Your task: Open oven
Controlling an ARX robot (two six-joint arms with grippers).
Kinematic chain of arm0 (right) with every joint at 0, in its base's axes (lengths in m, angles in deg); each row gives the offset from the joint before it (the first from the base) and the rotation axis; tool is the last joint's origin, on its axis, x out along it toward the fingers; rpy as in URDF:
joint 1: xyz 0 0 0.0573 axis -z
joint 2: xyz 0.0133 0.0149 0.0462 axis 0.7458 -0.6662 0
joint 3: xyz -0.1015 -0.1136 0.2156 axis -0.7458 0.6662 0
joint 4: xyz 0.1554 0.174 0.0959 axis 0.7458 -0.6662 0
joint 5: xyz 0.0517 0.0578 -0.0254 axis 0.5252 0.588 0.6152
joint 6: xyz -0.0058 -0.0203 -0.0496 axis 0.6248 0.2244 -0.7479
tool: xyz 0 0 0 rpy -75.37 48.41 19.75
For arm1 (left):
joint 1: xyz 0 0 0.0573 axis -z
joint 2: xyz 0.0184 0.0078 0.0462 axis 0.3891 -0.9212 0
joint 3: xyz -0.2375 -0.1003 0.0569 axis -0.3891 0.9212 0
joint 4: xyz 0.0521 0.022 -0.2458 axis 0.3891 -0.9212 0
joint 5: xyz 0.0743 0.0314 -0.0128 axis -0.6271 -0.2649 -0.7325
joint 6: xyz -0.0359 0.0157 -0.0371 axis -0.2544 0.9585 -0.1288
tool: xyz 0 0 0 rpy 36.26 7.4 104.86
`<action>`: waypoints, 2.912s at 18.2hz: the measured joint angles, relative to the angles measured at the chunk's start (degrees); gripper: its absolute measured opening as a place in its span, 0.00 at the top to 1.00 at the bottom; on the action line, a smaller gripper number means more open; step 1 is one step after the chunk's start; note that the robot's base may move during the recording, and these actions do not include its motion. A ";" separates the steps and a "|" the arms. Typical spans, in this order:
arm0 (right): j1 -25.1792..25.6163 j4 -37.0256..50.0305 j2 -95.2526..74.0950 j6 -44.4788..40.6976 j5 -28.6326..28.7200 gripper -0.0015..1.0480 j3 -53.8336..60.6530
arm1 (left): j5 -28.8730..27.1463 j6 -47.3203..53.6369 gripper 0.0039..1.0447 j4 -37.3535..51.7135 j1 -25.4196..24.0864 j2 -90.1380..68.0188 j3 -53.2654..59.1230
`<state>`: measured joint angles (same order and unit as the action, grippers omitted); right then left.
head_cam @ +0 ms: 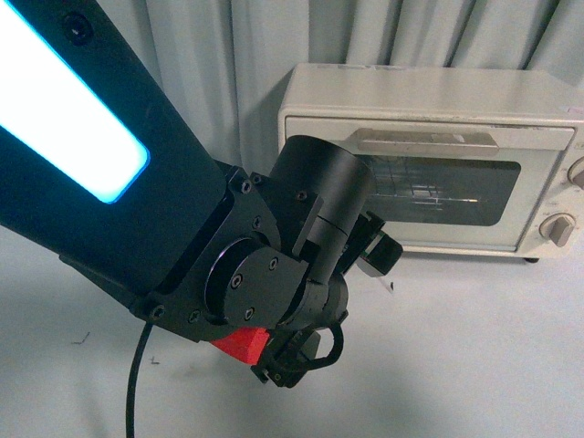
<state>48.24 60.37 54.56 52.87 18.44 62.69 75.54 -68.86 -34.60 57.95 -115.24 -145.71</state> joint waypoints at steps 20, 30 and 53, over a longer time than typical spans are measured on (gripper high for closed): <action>0.00 0.00 0.00 0.02 0.00 0.14 0.00 | 0.00 0.02 0.06 -0.02 0.00 0.00 -0.02; -1.40 19.76 -33.38 -0.48 1.60 0.98 -12.55 | -0.02 0.02 0.06 -0.07 0.00 0.00 -0.02; -15.93 21.27 -86.75 -3.10 -6.60 0.98 -49.40 | -0.11 0.04 0.06 -0.20 0.00 0.09 0.00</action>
<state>32.30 81.64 -32.19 49.76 11.84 13.30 75.43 -68.81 -34.80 57.95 -115.16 -145.71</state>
